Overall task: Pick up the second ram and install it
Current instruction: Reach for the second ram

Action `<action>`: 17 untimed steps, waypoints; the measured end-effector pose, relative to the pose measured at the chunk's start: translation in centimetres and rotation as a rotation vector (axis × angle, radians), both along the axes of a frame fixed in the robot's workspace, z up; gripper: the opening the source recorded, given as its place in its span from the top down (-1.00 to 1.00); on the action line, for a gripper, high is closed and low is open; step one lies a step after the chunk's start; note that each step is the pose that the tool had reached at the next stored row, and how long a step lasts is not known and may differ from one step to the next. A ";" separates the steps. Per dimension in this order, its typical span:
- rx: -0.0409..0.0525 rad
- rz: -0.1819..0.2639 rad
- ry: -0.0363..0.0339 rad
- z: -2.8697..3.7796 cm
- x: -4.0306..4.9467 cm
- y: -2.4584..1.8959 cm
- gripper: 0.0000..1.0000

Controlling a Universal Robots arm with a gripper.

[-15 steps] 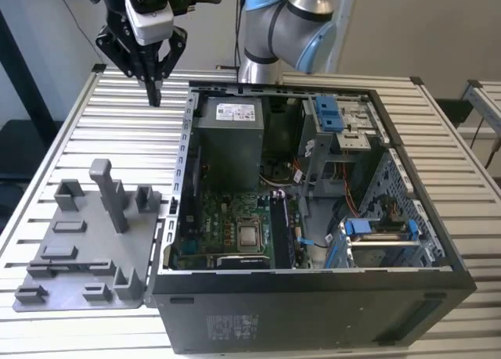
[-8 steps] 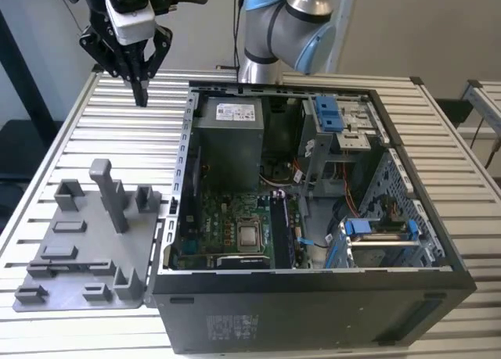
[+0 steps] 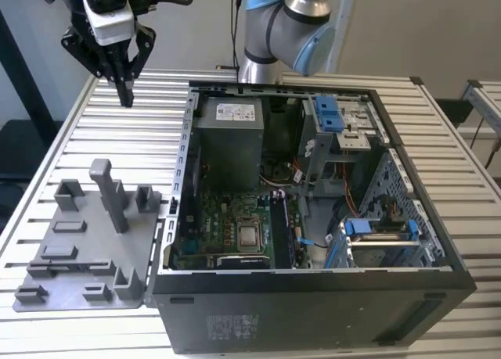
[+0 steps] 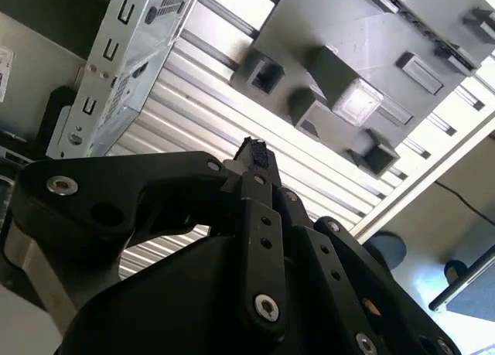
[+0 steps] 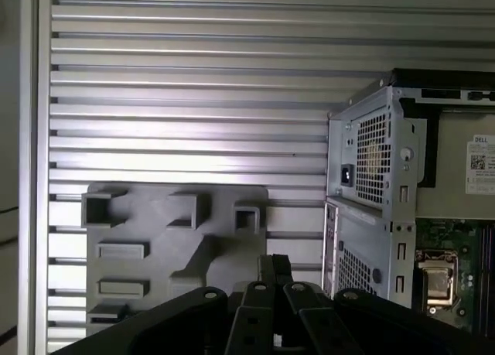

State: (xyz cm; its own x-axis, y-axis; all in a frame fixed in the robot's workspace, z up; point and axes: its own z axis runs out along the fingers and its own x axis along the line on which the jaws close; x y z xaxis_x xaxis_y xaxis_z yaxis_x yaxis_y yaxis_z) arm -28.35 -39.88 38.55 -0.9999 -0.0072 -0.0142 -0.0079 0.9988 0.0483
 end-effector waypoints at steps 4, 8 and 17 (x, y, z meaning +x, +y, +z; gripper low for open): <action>0.0000 0.005 0.0000 -0.06 -1.25 0.00 0.79; 0.0000 0.009 0.0000 -0.12 -2.51 0.00 0.79; 0.0000 0.020 0.0000 -0.29 -5.35 0.00 0.79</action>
State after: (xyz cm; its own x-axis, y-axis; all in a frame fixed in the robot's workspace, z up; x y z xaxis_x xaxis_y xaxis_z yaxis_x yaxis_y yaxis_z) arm -33.71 -39.88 38.26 -0.9995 -0.0276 -0.0142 -0.0283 0.9984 0.0483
